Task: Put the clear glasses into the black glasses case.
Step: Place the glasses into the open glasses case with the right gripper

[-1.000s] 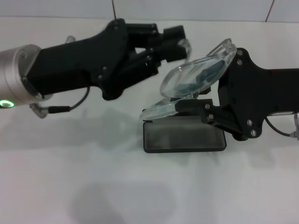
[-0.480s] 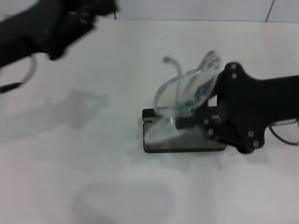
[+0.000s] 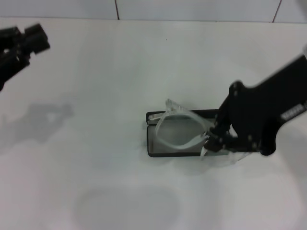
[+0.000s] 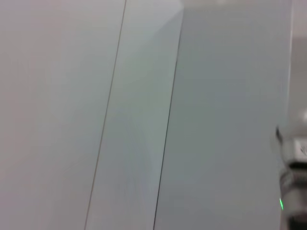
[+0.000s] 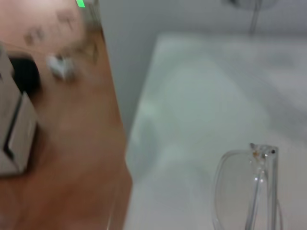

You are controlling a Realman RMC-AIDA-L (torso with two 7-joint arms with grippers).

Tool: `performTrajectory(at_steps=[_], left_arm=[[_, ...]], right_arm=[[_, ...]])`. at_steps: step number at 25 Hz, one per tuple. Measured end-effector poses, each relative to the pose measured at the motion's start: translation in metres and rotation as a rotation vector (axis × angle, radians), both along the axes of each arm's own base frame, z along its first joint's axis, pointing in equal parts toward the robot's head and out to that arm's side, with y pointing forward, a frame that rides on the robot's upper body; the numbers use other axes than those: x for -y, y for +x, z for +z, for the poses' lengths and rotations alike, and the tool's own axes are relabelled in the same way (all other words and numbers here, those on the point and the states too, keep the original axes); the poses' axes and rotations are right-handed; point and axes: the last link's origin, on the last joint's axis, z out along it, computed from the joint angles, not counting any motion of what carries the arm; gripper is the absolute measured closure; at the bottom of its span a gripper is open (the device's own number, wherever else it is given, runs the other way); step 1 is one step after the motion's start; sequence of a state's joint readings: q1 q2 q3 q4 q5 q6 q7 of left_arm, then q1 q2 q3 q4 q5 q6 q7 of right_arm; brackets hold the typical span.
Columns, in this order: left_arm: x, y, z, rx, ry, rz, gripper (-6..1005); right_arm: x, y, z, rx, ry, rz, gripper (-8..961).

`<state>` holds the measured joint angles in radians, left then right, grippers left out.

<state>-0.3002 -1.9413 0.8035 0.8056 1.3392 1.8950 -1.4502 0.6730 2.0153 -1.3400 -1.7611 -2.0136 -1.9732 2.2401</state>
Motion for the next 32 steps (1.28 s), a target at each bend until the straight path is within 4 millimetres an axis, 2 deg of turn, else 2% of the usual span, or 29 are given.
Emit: performTrajectory(at_steps=[1, 2, 6, 9, 12, 13, 19, 32], left_arm=[[0.004, -0.005, -0.002, -0.026, -0.013, 0.015, 847], [0.004, -0.005, -0.002, -0.026, -0.013, 0.015, 846], [0.015, -0.017, -0.001, -0.034, -0.014, 0.059, 844], [0.029, -0.03, -0.001, -0.029, 0.01, 0.107, 843], [0.033, -0.033, -0.003, -0.029, 0.017, 0.117, 842], [0.036, -0.035, -0.004, -0.03, 0.019, 0.122, 841], [0.037, -0.035, -0.011, -0.031, 0.002, 0.124, 839], [0.029, -0.027, -0.023, -0.026, -0.021, 0.096, 833]], right_arm=[[-0.006, -0.011, 0.0, 0.098, 0.018, -0.059, 861], [-0.006, -0.011, 0.0, 0.098, 0.018, -0.059, 861], [-0.023, -0.025, -0.012, 0.313, 0.039, -0.146, 863], [-0.031, -0.03, -0.032, 0.428, 0.046, -0.135, 863], [-0.036, -0.029, -0.056, 0.5, 0.045, -0.105, 863], [-0.037, -0.027, -0.07, 0.545, 0.06, -0.07, 863], [-0.036, -0.021, -0.096, 0.617, 0.107, 0.044, 862], [-0.04, -0.005, -0.119, 0.66, 0.124, 0.108, 861]])
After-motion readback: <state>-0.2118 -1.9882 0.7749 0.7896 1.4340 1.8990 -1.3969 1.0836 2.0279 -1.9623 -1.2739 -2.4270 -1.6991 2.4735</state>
